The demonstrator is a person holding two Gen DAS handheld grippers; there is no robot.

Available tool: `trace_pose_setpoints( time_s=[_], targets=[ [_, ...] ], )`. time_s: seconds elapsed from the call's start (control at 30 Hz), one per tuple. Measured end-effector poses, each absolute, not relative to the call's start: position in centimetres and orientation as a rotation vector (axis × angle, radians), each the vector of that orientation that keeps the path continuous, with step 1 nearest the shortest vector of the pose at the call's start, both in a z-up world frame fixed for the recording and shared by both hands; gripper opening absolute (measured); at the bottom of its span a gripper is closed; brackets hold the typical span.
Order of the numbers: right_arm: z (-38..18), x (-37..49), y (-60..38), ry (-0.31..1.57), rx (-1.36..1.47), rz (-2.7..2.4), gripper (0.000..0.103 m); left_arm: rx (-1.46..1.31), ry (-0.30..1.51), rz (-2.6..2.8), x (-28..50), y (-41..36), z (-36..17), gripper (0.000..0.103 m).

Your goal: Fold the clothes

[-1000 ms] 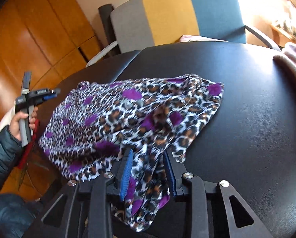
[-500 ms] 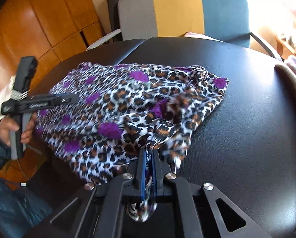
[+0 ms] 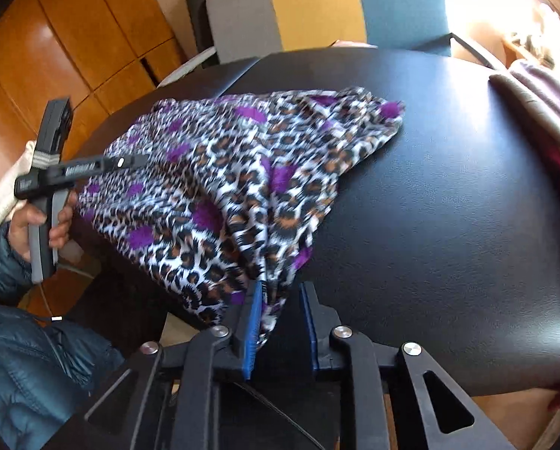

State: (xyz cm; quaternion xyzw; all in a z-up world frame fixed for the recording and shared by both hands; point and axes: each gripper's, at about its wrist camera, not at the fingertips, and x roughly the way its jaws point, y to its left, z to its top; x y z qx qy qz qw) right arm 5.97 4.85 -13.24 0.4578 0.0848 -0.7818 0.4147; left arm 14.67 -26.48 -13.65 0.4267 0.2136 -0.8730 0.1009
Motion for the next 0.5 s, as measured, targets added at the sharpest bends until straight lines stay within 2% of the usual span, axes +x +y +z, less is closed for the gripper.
trace_pose_setpoints(
  time_s=[0.07, 0.13, 0.3, 0.5],
  targets=[
    [-11.7, 5.4, 4.4, 0.180, 1.097, -2.014, 0.022, 1.242, 0.627, -2.569, 16.0, -26.5, -13.7, 0.026],
    [-10.2, 4.9, 3.2, 0.158, 1.036, -2.042, 0.036, 1.221, 0.624, -2.561, 16.9, -26.5, -13.7, 0.026],
    [-9.3, 3.6, -3.1, 0.162, 0.966, -2.050, 0.052, 1.197, 0.595, -2.544, 18.8, -27.0, -13.7, 0.027],
    [-12.3, 2.2, -7.4, 0.277, 1.025, -2.118, 0.055, 1.179, 0.530, -2.559, 18.9, -26.1, -14.4, 0.027]
  ],
)
